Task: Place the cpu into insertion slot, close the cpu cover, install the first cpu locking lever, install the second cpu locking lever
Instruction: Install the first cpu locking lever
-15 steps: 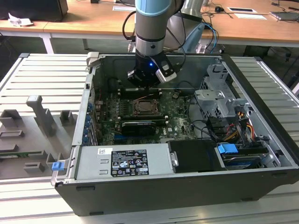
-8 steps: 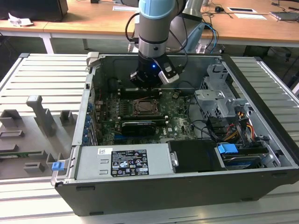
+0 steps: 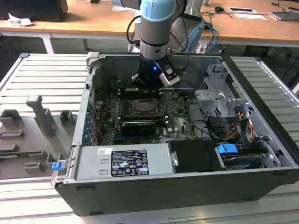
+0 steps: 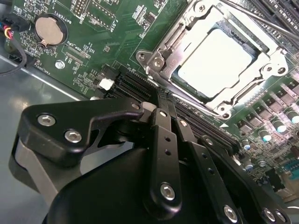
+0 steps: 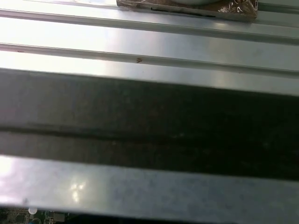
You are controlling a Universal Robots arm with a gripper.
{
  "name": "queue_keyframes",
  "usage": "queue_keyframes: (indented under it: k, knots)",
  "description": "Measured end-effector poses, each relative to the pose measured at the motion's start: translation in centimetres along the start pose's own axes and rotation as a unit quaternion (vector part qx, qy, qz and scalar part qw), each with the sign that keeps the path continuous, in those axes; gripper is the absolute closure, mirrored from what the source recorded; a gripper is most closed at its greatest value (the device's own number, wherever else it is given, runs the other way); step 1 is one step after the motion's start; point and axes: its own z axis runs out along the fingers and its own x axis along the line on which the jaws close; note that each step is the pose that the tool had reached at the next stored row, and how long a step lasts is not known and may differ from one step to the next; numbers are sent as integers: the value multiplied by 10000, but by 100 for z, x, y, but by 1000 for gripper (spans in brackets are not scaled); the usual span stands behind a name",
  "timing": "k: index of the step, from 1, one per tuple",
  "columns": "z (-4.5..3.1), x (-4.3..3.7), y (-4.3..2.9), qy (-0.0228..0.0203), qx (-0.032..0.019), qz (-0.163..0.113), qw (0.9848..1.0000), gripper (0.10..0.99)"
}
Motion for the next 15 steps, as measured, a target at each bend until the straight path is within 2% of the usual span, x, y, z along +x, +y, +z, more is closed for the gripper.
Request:
queue_keyframes:
  k: [3,11,13,15]
  knots:
    - [12,-4,-2,2,19,0,10000,980]
    - [46,-11,-6,1,21,0,10000,980]
    - [52,-12,-6,-7,-69,1,10000,980]
    - [-45,-15,4,-7,-70,2,10000,980]
